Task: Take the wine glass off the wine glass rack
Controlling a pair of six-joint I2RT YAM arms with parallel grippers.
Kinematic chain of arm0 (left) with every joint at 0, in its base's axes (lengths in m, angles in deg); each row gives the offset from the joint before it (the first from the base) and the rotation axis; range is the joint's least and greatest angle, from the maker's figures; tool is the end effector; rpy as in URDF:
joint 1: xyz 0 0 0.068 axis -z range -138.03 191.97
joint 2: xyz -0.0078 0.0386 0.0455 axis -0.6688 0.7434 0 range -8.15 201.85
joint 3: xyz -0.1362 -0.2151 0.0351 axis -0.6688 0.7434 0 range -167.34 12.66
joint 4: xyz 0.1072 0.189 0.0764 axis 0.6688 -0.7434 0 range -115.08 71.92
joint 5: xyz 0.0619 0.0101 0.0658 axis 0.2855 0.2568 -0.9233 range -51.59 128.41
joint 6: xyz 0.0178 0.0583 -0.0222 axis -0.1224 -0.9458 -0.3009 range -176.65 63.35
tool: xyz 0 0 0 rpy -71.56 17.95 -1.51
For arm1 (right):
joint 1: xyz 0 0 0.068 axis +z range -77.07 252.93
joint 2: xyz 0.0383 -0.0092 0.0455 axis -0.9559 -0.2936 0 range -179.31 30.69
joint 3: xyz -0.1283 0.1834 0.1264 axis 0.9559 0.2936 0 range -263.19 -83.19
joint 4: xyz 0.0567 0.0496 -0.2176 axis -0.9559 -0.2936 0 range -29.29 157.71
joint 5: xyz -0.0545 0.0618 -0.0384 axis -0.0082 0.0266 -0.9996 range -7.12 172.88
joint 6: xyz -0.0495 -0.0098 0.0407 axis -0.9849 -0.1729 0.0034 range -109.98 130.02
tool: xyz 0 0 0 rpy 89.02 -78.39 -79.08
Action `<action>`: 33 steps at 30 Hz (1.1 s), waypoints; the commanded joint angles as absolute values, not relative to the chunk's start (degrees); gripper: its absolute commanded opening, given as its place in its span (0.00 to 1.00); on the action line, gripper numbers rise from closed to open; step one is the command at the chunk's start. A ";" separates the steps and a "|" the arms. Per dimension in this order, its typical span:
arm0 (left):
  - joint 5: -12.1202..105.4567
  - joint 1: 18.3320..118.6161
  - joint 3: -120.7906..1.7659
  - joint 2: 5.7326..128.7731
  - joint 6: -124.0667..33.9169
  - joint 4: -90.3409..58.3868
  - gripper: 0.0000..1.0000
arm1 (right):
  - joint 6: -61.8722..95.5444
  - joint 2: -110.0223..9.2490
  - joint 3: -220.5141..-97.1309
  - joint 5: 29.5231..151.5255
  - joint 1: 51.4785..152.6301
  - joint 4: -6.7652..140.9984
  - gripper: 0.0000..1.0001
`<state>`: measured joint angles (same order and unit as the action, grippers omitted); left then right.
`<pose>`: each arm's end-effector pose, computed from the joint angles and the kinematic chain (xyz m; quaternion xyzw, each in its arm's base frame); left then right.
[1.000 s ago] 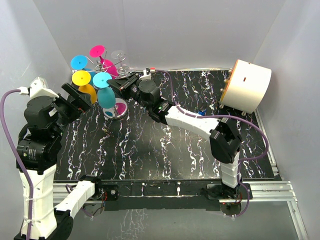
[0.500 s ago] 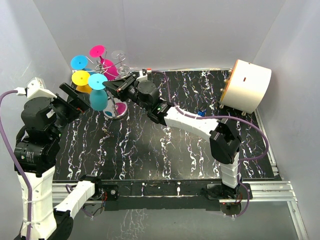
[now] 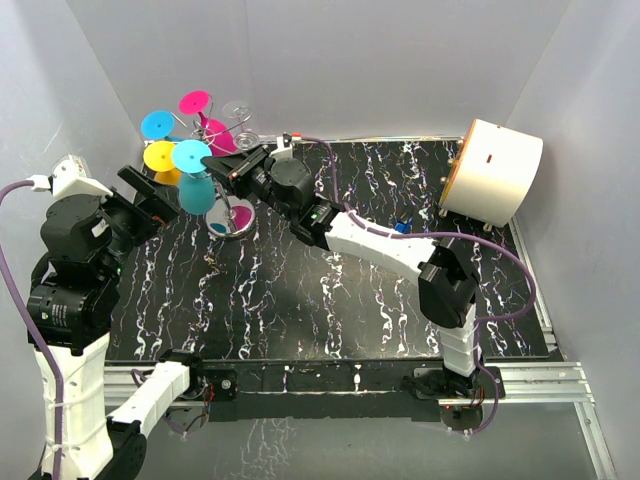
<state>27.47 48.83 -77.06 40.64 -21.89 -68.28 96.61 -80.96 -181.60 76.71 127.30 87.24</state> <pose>0.0999 -0.0023 0.4636 -0.2428 0.7212 -0.1612 0.6284 0.2692 0.3662 0.3672 0.2233 0.6290 0.6890 0.2823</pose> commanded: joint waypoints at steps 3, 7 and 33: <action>27.45 48.57 -79.27 40.19 -22.50 -68.35 0.95 | 96.43 -82.76 -187.64 71.99 127.68 85.47 0.03; 27.02 48.59 -79.32 40.06 -22.65 -68.51 0.96 | 96.15 -82.53 -187.99 69.49 127.68 83.76 0.03; 28.84 48.57 -79.01 40.04 -21.45 -67.91 0.95 | 96.49 -75.09 -181.77 61.55 126.67 79.32 0.03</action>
